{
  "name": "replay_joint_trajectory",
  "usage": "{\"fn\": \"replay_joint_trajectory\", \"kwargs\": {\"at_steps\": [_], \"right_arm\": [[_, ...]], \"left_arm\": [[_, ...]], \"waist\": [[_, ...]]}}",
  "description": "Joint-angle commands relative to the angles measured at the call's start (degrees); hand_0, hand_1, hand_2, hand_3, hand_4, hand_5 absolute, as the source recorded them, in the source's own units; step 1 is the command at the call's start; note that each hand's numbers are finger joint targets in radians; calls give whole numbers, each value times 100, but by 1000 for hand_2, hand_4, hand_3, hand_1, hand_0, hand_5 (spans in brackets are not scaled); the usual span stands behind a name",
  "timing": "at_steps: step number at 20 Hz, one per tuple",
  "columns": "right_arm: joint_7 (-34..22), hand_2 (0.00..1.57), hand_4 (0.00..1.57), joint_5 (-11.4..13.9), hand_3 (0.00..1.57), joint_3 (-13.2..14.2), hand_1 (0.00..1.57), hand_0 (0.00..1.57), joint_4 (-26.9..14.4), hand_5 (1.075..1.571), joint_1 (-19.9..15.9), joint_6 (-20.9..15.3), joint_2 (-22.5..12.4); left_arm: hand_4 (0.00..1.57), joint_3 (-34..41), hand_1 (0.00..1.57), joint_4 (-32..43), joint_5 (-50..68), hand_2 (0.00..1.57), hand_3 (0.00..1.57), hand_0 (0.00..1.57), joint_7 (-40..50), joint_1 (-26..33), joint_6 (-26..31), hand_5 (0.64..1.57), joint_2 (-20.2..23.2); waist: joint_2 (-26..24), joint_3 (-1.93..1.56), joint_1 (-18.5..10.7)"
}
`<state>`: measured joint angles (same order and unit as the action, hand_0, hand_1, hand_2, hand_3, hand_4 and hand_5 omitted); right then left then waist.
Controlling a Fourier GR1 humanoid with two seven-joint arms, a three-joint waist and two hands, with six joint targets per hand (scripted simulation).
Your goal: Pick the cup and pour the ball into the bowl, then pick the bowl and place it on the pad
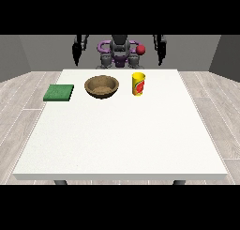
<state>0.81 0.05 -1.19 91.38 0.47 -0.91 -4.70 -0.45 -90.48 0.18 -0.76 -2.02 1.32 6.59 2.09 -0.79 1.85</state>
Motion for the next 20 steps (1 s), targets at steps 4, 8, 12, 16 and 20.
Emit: {"fn": "replay_joint_trajectory", "kwargs": {"at_steps": [4, 8, 12, 16, 20], "right_arm": [[-439, 0, 0, -31, 0, 65, 0, 0, 496, 1569, -15, 31, -216], [-387, 0, 0, -1259, 0, 967, 0, 0, 353, 1569, 120, 986, -844], [-358, 0, 0, -1604, 0, 1393, 0, 0, 536, 1570, 163, 1324, -1104], [-758, 0, 0, -1597, 0, 1352, 0, 0, 894, 1569, -54, 1233, -1011], [45, 0, 0, -1363, 0, 1428, 0, 0, 205, 1569, -396, 1236, -896]], "left_arm": [[0, 65, 0, -495, 54, 0, 0, 0, 440, -80, 8, 1557, 175], [0, 355, 0, -945, 740, 0, 0, 0, 1241, -567, -368, 1558, -315], [0, 750, 0, -985, 963, 0, 0, 0, 1177, -507, -146, 1552, 62], [0, 1078, 0, -490, 1010, 0, 0, 0, 262, -555, 41, 1547, 158], [0, 1056, 0, -73, 925, 0, 0, 0, -205, -956, 67, 1539, 132]], "waist": [[-1341, 62, 38], [-1347, 68, 64], [-956, 78, 56], [-556, 80, 128], [21, 79, 15]]}}
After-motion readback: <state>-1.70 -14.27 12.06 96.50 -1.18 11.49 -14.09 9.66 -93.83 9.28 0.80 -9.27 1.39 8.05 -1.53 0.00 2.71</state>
